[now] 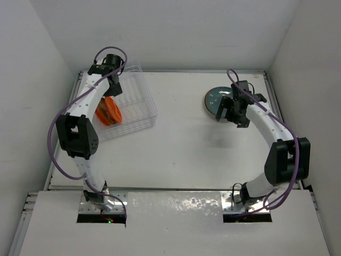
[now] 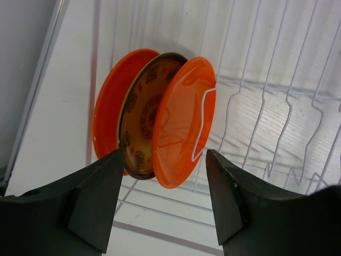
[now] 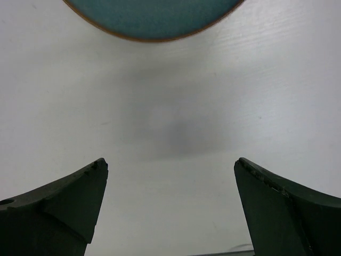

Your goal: Unload the plates from the dish rack

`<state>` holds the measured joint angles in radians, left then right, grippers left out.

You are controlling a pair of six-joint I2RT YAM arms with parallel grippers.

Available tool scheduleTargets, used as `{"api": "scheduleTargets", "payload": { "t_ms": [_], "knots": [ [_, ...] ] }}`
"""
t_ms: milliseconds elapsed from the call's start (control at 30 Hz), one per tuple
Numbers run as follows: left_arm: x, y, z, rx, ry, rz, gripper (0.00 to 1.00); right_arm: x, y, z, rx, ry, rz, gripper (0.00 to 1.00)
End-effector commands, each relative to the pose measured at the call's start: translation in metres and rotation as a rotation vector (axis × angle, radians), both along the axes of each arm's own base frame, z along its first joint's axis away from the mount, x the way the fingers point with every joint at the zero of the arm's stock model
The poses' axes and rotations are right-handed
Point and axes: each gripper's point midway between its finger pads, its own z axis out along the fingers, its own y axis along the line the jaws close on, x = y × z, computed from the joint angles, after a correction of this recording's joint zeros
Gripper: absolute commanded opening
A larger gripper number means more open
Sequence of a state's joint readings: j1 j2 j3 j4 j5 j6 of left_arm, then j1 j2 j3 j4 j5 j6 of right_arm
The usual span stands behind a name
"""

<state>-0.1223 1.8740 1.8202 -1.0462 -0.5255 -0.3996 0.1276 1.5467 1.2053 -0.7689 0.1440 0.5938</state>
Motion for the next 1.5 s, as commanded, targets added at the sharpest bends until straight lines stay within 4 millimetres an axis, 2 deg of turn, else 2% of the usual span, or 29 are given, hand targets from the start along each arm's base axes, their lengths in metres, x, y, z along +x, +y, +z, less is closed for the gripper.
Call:
{"api": "scheduleTargets", "payload": {
  "t_ms": [0, 133, 267, 333, 467, 533, 600, 700, 767, 867, 967, 1067, 1100, 1133, 1167, 1200, 1233, 1267, 1300, 1333, 1367, 1400, 1433, 1467],
  "knots": [
    [0.008, -0.005, 0.006, -0.034, -0.026, 0.018, 0.59, -0.013, 0.007, -0.022, 0.025, 0.051, 0.03, 0.99],
    [0.003, 0.001, -0.005, 0.003, 0.006, 0.045, 0.57, -0.027, 0.007, -0.033, 0.031, 0.07, 0.035, 0.99],
    [-0.004, 0.005, -0.017, 0.023, 0.028, 0.05, 0.48, -0.026, 0.008, -0.032, 0.039, 0.056, 0.04, 0.99],
    [-0.004, 0.003, -0.023, 0.013, 0.031, 0.046, 0.39, -0.025, 0.011, -0.031, 0.053, 0.051, 0.04, 0.99],
    [-0.009, 0.0, -0.046, -0.011, 0.072, 0.042, 0.29, -0.02, 0.017, -0.026, 0.081, 0.031, 0.046, 0.99],
    [-0.01, -0.001, -0.05, -0.015, 0.078, 0.042, 0.29, -0.017, 0.018, -0.023, 0.084, 0.022, 0.051, 0.99],
    [-0.01, 0.001, -0.048, -0.004, 0.076, 0.044, 0.21, -0.014, 0.018, -0.018, 0.085, 0.012, 0.049, 0.99],
    [-0.006, 0.005, -0.034, 0.015, 0.052, 0.042, 0.06, -0.01, 0.022, -0.011, 0.103, -0.003, 0.055, 0.99],
    [-0.005, 0.007, -0.024, 0.028, 0.044, 0.037, 0.0, -0.008, 0.024, -0.006, 0.116, -0.011, 0.056, 0.99],
    [0.004, 0.005, 0.012, 0.028, -0.029, -0.001, 0.0, -0.004, 0.027, -0.002, 0.128, -0.026, 0.062, 0.99],
    [0.003, 0.01, 0.037, 0.061, -0.053, -0.006, 0.0, -0.002, 0.031, -0.004, 0.149, -0.027, 0.067, 0.99],
    [0.006, 0.016, 0.077, 0.101, -0.122, -0.01, 0.0, 0.001, 0.046, 0.001, 0.233, -0.036, 0.089, 0.99],
    [0.005, 0.015, 0.085, 0.102, -0.135, -0.016, 0.0, 0.013, 0.057, 0.011, 0.281, -0.102, 0.117, 0.99],
    [0.006, 0.007, 0.09, 0.07, -0.143, -0.062, 0.0, 0.019, 0.069, 0.018, 0.341, -0.142, 0.15, 0.99],
    [0.006, 0.0, 0.104, 0.03, -0.196, -0.091, 0.0, 0.018, 0.098, 0.036, 0.488, -0.186, 0.247, 0.99],
    [0.008, -0.011, 0.107, -0.02, -0.221, -0.139, 0.0, 0.039, 0.118, 0.065, 0.582, -0.327, 0.303, 0.99],
    [0.009, -0.023, 0.112, -0.077, -0.249, -0.191, 0.0, 0.042, 0.133, 0.087, 0.645, -0.398, 0.356, 0.99],
    [0.009, -0.054, 0.12, -0.216, -0.311, -0.315, 0.0, 0.041, 0.152, 0.104, 0.695, -0.439, 0.412, 0.99],
    [0.009, -0.073, 0.125, -0.297, -0.347, -0.388, 0.0, 0.048, 0.161, 0.122, 0.712, -0.501, 0.44, 0.99],
    [0.002, -0.11, 0.131, -0.465, -0.37, -0.516, 0.0, 0.053, 0.17, 0.14, 0.72, -0.543, 0.468, 0.99],
    [0.004, -0.127, 0.13, -0.544, -0.404, -0.58, 0.0, 0.055, 0.177, 0.148, 0.727, -0.562, 0.49, 0.99],
    [-0.003, -0.144, 0.141, -0.626, -0.44, -0.644, 0.0, 0.057, 0.189, 0.156, 0.743, -0.583, 0.513, 0.99],
    [-0.008, -0.157, 0.143, -0.697, -0.449, -0.684, 0.0, 0.061, 0.193, 0.165, 0.744, -0.603, 0.515, 0.99],
    [-0.016, -0.182, 0.146, -0.832, -0.468, -0.764, 0.0, 0.065, 0.2, 0.166, 0.746, -0.612, 0.522, 0.99]
  ]
}}
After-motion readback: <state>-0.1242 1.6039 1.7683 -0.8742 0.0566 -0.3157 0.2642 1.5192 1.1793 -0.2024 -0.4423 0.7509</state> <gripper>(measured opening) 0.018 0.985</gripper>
